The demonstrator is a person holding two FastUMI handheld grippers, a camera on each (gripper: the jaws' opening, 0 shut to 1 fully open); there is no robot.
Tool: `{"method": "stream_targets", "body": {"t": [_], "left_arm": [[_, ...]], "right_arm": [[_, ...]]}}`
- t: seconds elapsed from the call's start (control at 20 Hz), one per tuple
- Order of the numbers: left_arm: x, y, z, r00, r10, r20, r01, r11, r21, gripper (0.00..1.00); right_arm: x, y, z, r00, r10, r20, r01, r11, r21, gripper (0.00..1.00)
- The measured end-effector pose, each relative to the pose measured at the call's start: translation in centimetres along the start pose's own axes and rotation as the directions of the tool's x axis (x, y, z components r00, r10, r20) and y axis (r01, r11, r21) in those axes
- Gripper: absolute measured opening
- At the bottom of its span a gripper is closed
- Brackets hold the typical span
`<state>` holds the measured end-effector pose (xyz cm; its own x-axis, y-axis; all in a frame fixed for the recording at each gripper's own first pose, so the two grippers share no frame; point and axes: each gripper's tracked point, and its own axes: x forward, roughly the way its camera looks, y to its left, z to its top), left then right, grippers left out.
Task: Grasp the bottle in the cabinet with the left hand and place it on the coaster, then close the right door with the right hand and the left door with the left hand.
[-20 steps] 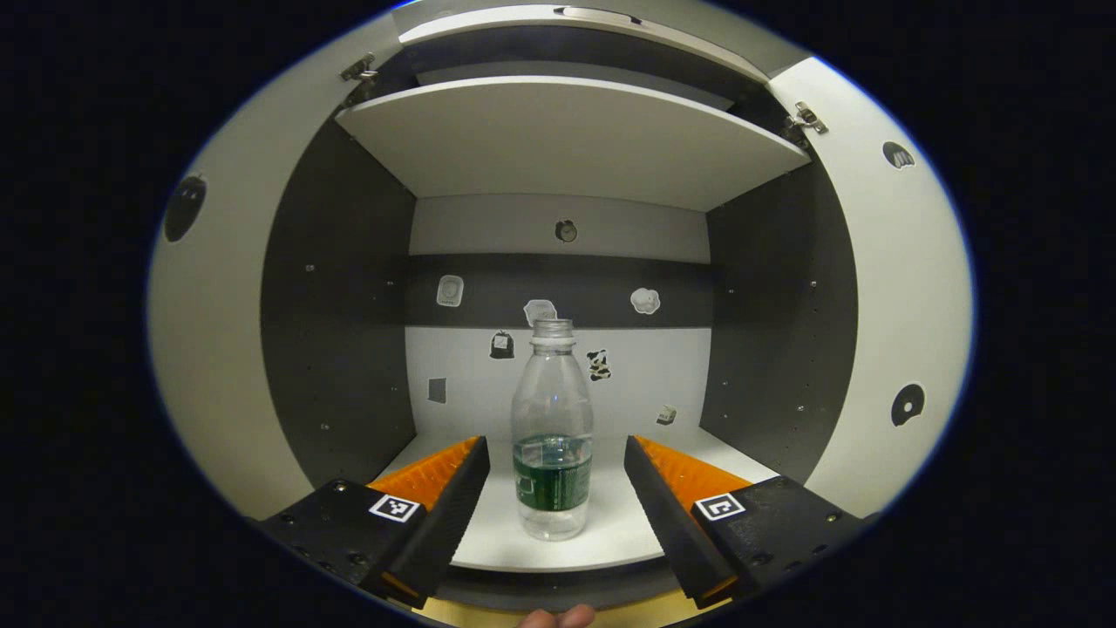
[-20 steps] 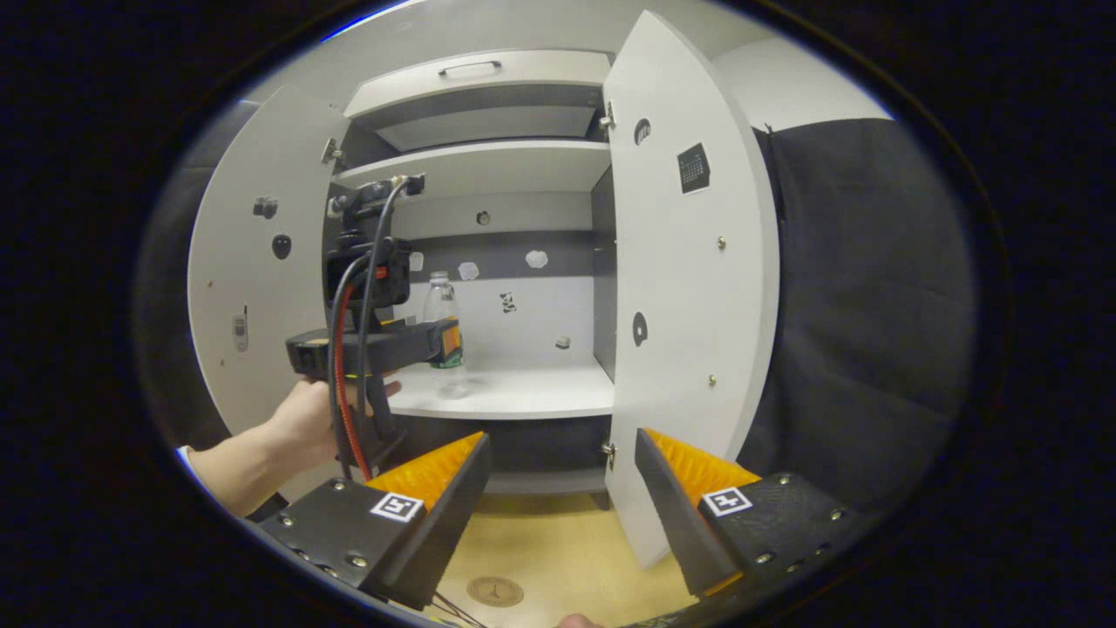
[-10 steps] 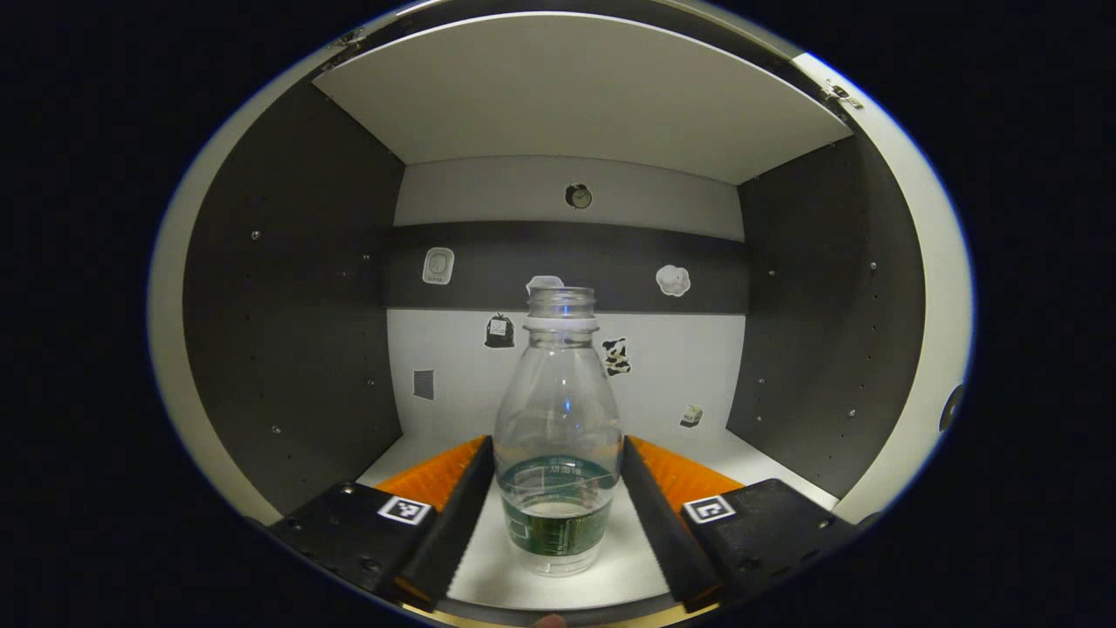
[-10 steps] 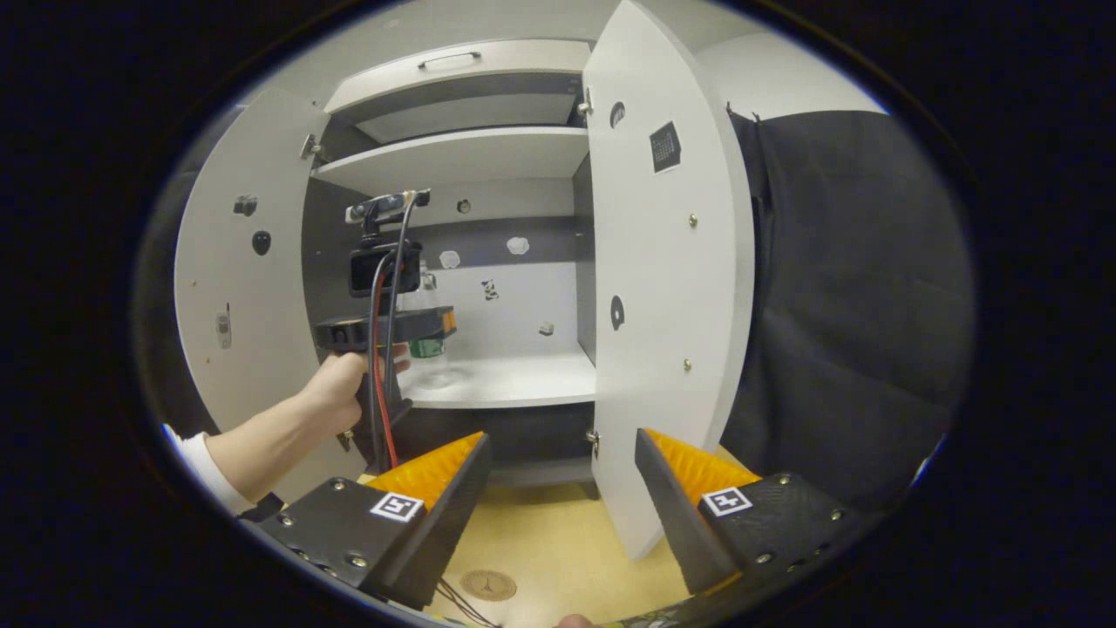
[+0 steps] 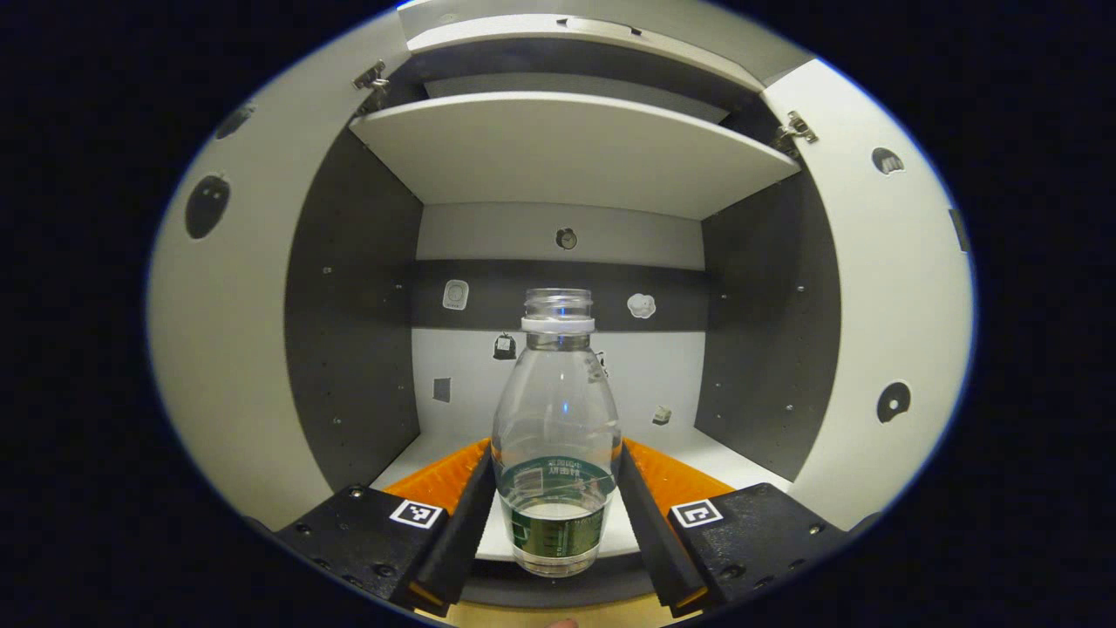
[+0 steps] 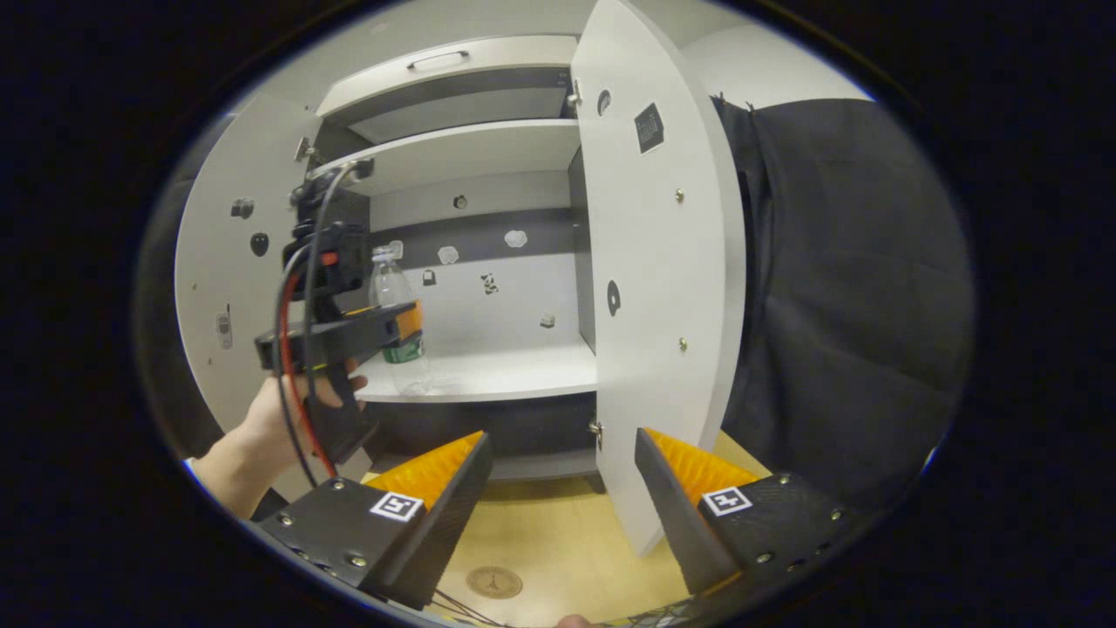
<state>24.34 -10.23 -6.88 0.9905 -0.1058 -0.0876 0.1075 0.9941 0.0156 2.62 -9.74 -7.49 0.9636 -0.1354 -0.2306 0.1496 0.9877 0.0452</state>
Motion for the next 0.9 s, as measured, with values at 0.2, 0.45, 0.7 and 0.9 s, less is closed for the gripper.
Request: {"method": "stream_targets", "body": {"t": [0.2,0.45,0.7,0.9], "left_arm": [[-6.8,-1.4,-3.1,1.000,-0.011,-0.015,0.011,0.999,-0.031,0.80],[-12.5,-3.7,-11.5,0.994,-0.031,-0.108,0.032,0.999,0.008,0.81],[-15.8,-6.2,-20.6,0.974,-0.075,-0.216,0.079,0.997,0.011,0.81],[-17.6,-7.8,-27.2,0.952,-0.130,-0.279,0.146,0.988,0.039,0.81]], "right_arm": [[-0.4,-0.9,-0.8,1.000,-0.007,0.001,0.007,0.999,0.032,1.00],[-1.1,-3.1,-2.0,0.999,-0.041,-0.010,0.042,0.998,0.052,1.00],[-2.6,-4.7,-5.0,0.995,-0.067,-0.070,0.071,0.996,0.063,1.00],[-3.7,-5.7,-8.9,0.982,-0.073,-0.175,0.078,0.997,0.020,1.00]]}}
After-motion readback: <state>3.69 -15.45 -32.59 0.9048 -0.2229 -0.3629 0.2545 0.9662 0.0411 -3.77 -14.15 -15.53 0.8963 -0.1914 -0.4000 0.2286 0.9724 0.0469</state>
